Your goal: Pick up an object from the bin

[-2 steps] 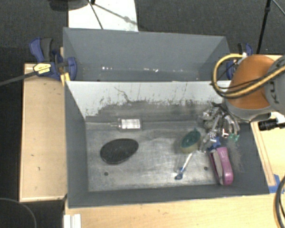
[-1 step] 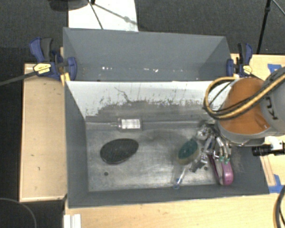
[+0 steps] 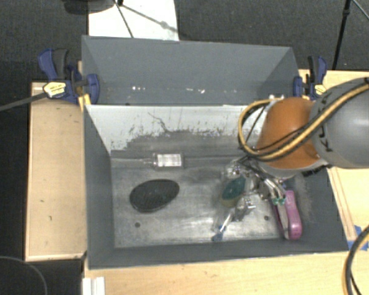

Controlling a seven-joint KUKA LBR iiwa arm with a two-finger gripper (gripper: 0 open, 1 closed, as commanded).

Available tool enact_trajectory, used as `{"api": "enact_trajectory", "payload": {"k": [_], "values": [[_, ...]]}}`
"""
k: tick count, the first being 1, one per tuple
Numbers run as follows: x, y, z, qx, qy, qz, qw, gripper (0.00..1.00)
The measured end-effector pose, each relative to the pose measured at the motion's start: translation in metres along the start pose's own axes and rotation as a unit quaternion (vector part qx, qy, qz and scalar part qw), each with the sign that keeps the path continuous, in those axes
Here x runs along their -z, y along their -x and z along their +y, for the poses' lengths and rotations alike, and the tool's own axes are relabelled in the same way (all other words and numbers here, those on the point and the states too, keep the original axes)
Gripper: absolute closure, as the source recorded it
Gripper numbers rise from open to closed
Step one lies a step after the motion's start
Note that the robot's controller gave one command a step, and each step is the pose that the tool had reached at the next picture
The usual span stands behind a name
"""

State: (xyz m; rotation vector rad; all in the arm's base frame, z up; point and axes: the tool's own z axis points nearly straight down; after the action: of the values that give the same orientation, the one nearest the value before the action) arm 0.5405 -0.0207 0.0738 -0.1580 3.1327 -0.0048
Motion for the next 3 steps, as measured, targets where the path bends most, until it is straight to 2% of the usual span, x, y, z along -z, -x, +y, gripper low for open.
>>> {"api": "enact_trajectory", "payload": {"k": [1, 2, 3], "values": [[-0.001, -0.061, -0.051, 0.010, 0.000, -0.0020, 0.9999, 0.00], [0.001, -0.056, -0.048, 0.013, 0.000, -0.0065, 0.9999, 1.00], [0.043, -0.054, -0.049, 0.014, 0.001, -0.0011, 0.9999, 1.00]]}}
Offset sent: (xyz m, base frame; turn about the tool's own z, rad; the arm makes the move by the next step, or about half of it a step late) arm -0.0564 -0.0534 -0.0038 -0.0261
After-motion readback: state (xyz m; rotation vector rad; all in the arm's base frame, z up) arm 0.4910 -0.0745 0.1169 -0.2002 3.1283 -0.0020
